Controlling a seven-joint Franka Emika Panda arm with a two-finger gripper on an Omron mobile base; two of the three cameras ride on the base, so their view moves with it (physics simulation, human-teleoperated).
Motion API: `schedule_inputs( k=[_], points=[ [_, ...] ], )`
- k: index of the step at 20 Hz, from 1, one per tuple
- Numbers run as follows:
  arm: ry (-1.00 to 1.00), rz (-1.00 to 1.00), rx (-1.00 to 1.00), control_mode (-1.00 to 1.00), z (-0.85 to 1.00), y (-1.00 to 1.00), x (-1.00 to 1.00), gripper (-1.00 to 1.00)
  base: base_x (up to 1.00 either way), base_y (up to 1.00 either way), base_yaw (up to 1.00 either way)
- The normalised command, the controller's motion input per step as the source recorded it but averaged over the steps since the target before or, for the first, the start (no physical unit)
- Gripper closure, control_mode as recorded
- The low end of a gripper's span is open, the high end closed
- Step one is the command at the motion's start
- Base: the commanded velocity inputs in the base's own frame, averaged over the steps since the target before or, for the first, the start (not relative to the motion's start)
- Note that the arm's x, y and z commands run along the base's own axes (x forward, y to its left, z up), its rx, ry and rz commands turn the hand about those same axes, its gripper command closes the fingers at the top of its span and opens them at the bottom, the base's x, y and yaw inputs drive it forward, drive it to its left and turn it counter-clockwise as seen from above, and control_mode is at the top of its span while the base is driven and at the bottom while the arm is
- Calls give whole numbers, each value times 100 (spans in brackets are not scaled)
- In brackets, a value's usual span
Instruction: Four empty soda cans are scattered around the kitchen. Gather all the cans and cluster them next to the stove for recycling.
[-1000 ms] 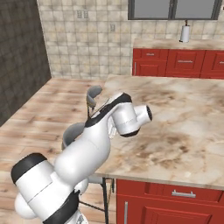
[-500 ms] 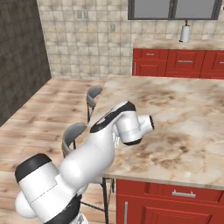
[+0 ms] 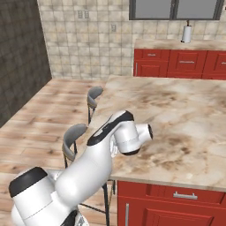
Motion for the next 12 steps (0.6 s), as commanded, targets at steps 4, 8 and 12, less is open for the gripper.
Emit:
schedule_inputs(
  k=[4,8,12],
  points=[
    [5,0,0,-100,-13,-2,0,-100,0,0,0],
    [10,0,0,-100,-19,0,-2,-100,0,0,0],
    [10,0,0,-100,-19,0,0,-100,0,0,0]
  ],
)
